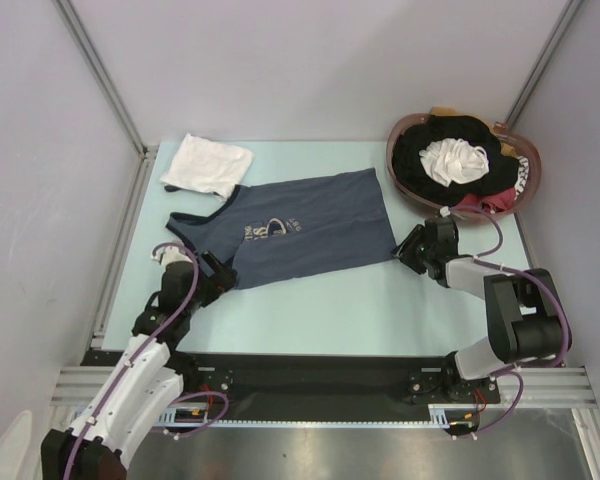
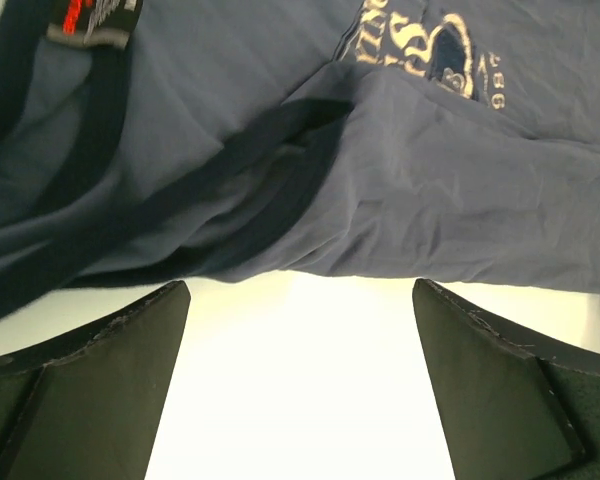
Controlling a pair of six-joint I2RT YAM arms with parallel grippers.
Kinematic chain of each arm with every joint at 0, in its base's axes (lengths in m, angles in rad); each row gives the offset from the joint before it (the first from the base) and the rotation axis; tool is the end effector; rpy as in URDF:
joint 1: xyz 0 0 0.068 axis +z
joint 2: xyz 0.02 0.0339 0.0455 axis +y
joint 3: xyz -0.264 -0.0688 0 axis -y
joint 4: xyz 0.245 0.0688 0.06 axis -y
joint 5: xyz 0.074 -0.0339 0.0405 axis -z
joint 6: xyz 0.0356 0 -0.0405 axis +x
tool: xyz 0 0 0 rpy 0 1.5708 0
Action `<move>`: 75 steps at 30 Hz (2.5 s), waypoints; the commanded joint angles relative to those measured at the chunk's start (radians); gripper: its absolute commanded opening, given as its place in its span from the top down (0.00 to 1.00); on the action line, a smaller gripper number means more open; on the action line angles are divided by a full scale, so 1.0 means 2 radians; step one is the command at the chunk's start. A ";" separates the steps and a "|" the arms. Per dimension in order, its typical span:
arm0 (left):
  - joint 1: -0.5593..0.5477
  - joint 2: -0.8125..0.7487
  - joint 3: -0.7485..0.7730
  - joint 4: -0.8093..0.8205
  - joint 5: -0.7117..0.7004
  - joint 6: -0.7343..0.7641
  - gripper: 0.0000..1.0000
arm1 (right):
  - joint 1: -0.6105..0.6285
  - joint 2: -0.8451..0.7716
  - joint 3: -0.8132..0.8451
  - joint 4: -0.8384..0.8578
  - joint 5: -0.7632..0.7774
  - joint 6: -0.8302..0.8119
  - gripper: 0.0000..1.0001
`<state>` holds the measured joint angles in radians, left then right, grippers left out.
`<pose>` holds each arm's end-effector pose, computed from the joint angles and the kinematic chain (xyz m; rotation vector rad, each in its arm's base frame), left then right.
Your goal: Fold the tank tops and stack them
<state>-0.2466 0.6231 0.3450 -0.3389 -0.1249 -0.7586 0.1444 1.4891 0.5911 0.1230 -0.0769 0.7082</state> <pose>0.1435 -0.0315 0.1947 -0.6299 2.1239 -0.4297 0.2730 0.0425 0.1458 0.6304 2.3162 0.5012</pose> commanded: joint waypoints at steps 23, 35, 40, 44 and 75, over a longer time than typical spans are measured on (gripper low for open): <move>-0.077 0.053 -0.085 0.111 0.044 -0.160 0.21 | -0.002 -0.190 -0.087 -0.082 0.111 0.033 1.00; -0.104 0.173 -0.078 0.173 -0.028 -0.217 0.50 | -0.002 -0.210 -0.102 -0.082 0.097 0.044 1.00; -0.106 0.207 -0.084 0.168 -0.083 -0.266 0.49 | -0.002 -0.234 -0.108 -0.090 0.100 0.056 1.00; -0.107 0.277 -0.075 0.229 -0.080 -0.266 0.54 | -0.002 -0.243 -0.111 -0.094 0.094 0.068 1.00; -0.078 0.025 -0.040 -0.159 -0.050 -0.165 0.90 | 0.042 -0.403 -0.117 -0.463 0.084 0.182 1.00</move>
<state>-0.4179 0.7002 0.2829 -0.5892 -0.2028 -1.1473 0.2058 0.7322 0.3557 -0.6968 0.0212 1.0458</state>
